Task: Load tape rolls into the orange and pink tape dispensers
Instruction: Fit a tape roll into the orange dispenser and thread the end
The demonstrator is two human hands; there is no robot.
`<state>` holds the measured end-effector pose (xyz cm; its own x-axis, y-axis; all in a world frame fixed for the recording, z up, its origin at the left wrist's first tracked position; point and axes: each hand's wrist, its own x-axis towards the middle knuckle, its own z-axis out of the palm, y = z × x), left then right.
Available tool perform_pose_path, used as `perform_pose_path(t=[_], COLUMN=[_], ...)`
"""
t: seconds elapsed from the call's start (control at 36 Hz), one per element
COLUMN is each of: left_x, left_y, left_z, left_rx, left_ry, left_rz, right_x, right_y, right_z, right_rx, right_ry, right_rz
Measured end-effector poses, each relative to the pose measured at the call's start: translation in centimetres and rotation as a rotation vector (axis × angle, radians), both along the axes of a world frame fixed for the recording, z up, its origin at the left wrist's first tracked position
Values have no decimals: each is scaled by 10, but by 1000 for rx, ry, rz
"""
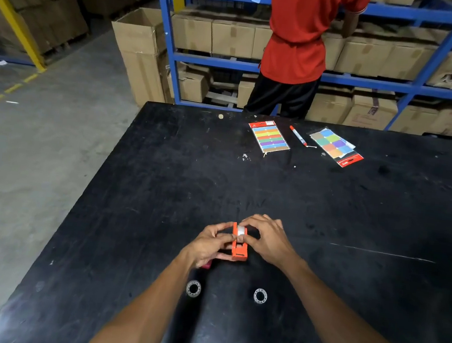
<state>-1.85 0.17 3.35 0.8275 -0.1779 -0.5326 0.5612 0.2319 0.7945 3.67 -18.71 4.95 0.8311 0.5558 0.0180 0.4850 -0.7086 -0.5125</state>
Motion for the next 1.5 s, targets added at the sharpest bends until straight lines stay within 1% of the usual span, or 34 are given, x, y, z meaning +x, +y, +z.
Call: perform_pose_path(t=[0.14, 0.31, 0.5, 0.72, 0.92, 1.19, 1.31, 1.42, 1.47, 1.5], left_x=[-1, -4, -1, 6, 7, 7, 8, 12, 13, 14], left_y=[2, -1, 8, 13, 12, 10, 8, 4, 4, 5], left_z=[-1, 1, 5, 8, 13, 11, 13, 16, 16, 15], left_rx=[-6, -14, 23, 47, 54, 72, 72, 59, 58, 56], left_ry=[-3, 13, 13, -19, -20, 2, 7, 16, 18, 19], left_rz=[10, 36, 60, 68, 57, 23, 14, 18, 25, 26], right_x=[0, 0, -15, -49, -62, -65, -65, -65, -66, -65], right_y=[7, 17, 17, 12, 10, 9, 9, 3, -3, -5], right_z=[6, 21, 32, 16, -5, -6, -7, -14, -20, -21], right_rx=[1, -44, 40, 31, -26, -101, -74, -47, 32, 112], right_ry=[-35, -99, -120, -189, -230, -325, -357, -292, -196, -120], right_rz=[-11, -19, 24, 92, 42, 7, 0, -24, -81, -140])
